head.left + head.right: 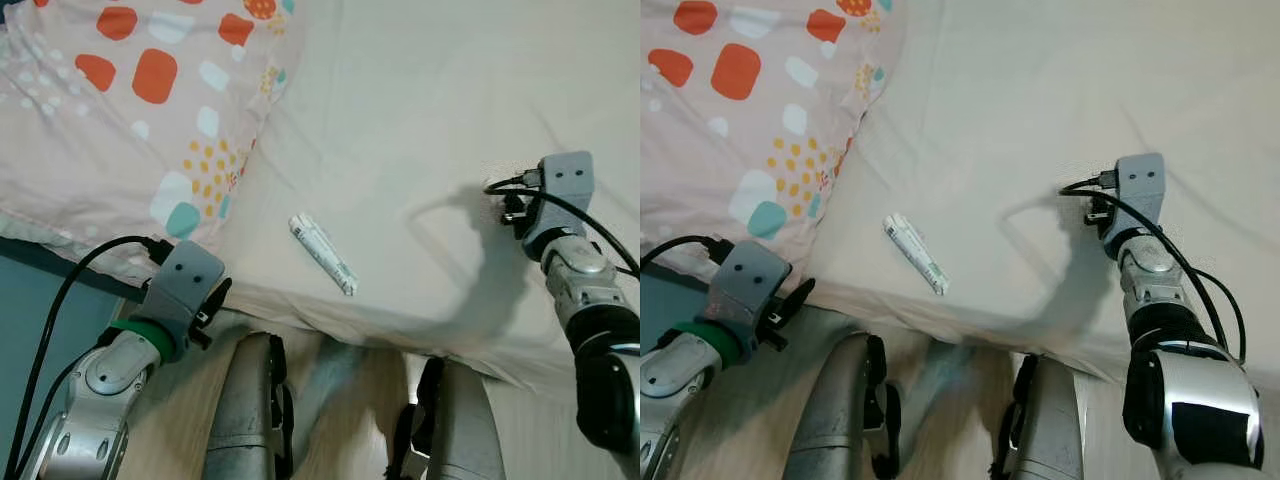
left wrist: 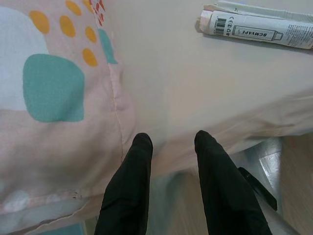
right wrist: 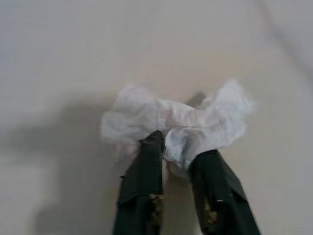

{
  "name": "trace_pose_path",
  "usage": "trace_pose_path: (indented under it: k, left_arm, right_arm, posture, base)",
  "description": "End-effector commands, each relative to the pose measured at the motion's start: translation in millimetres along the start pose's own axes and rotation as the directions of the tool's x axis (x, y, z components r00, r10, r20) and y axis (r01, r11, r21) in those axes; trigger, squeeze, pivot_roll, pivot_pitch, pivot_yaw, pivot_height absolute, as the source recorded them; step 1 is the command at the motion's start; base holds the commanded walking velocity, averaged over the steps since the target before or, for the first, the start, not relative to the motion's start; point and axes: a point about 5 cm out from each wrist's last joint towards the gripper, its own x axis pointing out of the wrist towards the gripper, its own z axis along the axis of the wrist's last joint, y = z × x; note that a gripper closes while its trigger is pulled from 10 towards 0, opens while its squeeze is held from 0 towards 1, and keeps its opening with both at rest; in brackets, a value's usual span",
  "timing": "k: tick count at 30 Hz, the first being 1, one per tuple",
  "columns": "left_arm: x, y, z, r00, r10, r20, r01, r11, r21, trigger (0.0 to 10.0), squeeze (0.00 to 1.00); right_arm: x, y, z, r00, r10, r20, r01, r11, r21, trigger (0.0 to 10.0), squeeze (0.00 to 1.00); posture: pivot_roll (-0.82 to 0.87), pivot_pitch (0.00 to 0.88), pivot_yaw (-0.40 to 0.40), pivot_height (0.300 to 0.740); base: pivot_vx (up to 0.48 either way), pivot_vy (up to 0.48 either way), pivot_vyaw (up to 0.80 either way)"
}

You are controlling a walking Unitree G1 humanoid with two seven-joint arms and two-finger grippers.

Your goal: Clean up the room

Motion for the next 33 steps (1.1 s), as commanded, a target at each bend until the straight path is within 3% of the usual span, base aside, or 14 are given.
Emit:
trace_pose_path:
  k: [1, 11, 12, 15, 17, 18, 21, 22, 23, 24, 25, 26, 27, 33]
  left_arm:
    - [-4.2, 0.2, -6, 1.000, -0.004, -0.030, 0.004, 1.000, -0.007, 10.0, 0.00]
    - [10.0, -24.1, 9, 0.991, -0.130, 0.018, 0.131, 0.991, -0.038, 10.0, 0.00]
    - [25.6, -46.1, 6, 0.978, -0.210, -0.015, 0.210, 0.978, 0.000, 10.0, 0.00]
    - [32.5, -55.9, 3, 0.969, -0.243, -0.031, 0.243, 0.970, -0.002, 10.0, 0.00]
    - [55.0, -76.8, -9, 0.953, -0.285, -0.107, 0.279, 0.958, -0.069, 10.0, 0.00]
    - [55.0, -76.8, -9, 0.953, -0.285, -0.107, 0.279, 0.958, -0.069, 10.0, 0.00]
    - [75.4, -92.8, -19, 0.939, -0.298, -0.173, 0.271, 0.949, -0.163, 10.0, 0.00]
    - [85.9, -98.6, -19, 0.938, -0.295, -0.184, 0.254, 0.942, -0.220, 10.0, 0.00]
    - [85.9, -98.6, -19, 0.938, -0.295, -0.184, 0.254, 0.942, -0.220, 10.0, 0.00]
    - [96.0, -101.4, -16, 0.944, -0.275, -0.184, 0.220, 0.937, -0.271, 10.0, 0.00]
    - [105.2, -101.5, -12, 0.953, -0.242, -0.181, 0.180, 0.936, -0.301, 10.0, 0.06]
    - [105.2, -101.5, -12, 0.953, -0.242, -0.181, 0.180, 0.936, -0.301, 10.0, 0.06]
    - [110.8, -101.7, -8, 0.959, -0.221, -0.180, 0.155, 0.935, -0.319, 10.0, 1.00]
    - [123.6, -97.1, 0, 0.964, -0.164, -0.210, 0.076, 0.925, -0.372, 10.0, 1.00]
  right_arm:
    - [-2.5, 1.7, -12, 0.999, 0.008, -0.050, -0.006, 1.000, 0.031, 0.0, 0.00]
    - [-5.5, -3.6, 3, 0.991, -0.013, 0.135, 0.008, 0.999, 0.039, 0.0, 0.00]
    - [-13.2, -4.9, 6, 0.966, -0.035, 0.257, 0.032, 0.999, 0.019, 0.0, 0.00]
    - [-18.1, -3.4, 7, 0.949, -0.033, 0.314, 0.028, 0.999, 0.020, 0.0, 0.00]
    - [-36.4, 2.6, 17, 0.888, -0.008, 0.460, 0.029, 0.999, -0.038, 0.0, 0.00]
    - [-36.4, 2.6, 17, 0.888, -0.008, 0.460, 0.029, 0.999, -0.038, 0.0, 0.00]
    - [-54.1, 7.7, 30, 0.839, 0.003, 0.545, 0.044, 0.996, -0.072, 0.0, 0.00]
    - [-60.5, 9.1, 37, 0.817, 0.006, 0.576, 0.056, 0.994, -0.091, 1.5, 0.00]
    - [-60.5, 9.1, 37, 0.817, 0.006, 0.576, 0.056, 0.994, -0.091, 1.5, 0.00]
    - [-65.5, 11.9, 43, 0.800, 0.021, 0.600, 0.054, 0.993, -0.107, 7.1, 0.00]
    - [-69.2, 16.9, 47, 0.789, 0.047, 0.613, 0.040, 0.991, -0.127, 10.0, 0.00]
    - [-69.2, 16.9, 47, 0.789, 0.047, 0.613, 0.040, 0.991, -0.127, 10.0, 0.00]
    - [-70.8, 20.0, 49, 0.784, 0.065, 0.618, 0.029, 0.990, -0.140, 10.0, 0.00]
    - [-67.8, 40.7, 28, 0.810, 0.095, 0.579, -0.046, 0.994, -0.100, 10.0, 0.00]
  posture:
    - [0.39, 0.424, 0.146, 0.595]
    - [0.33, 0.378, 0.094, 0.595]
    - [0.26, 0.345, 0.087, 0.595]
    - [0.25, 0.339, 0.086, 0.595]
    - [0.17, 0.295, 0.077, 0.595]
    - [0.17, 0.295, 0.077, 0.595]
    - [0.12, 0.271, 0.071, 0.595]
    - [0.06, 0.240, 0.063, 0.595]
    - [0.06, 0.240, 0.063, 0.595]
    - [0.04, 0.226, 0.056, 0.595]
    - [0.02, 0.207, 0.047, 0.595]
    - [0.02, 0.207, 0.047, 0.595]
    - [0.02, 0.203, 0.045, 0.595]
    - [0.02, 0.166, 0.039, 0.595]
  base:
    - [0.000, 0.000, 0.00]
    - [0.000, 0.000, 0.00]
    - [0.000, 0.000, 0.00]
    - [0.000, 0.000, 0.00]
    - [0.000, 0.000, 0.00]
    - [0.000, 0.000, 0.00]
    - [0.000, 0.000, 0.00]
    - [0.000, 0.000, 0.00]
    - [0.000, 0.000, 0.00]
    - [0.000, 0.000, 0.00]
    - [0.000, 0.000, 0.00]
    - [0.000, 0.000, 0.00]
    - [0.000, 0.000, 0.00]
    - [0.000, 0.000, 0.00]
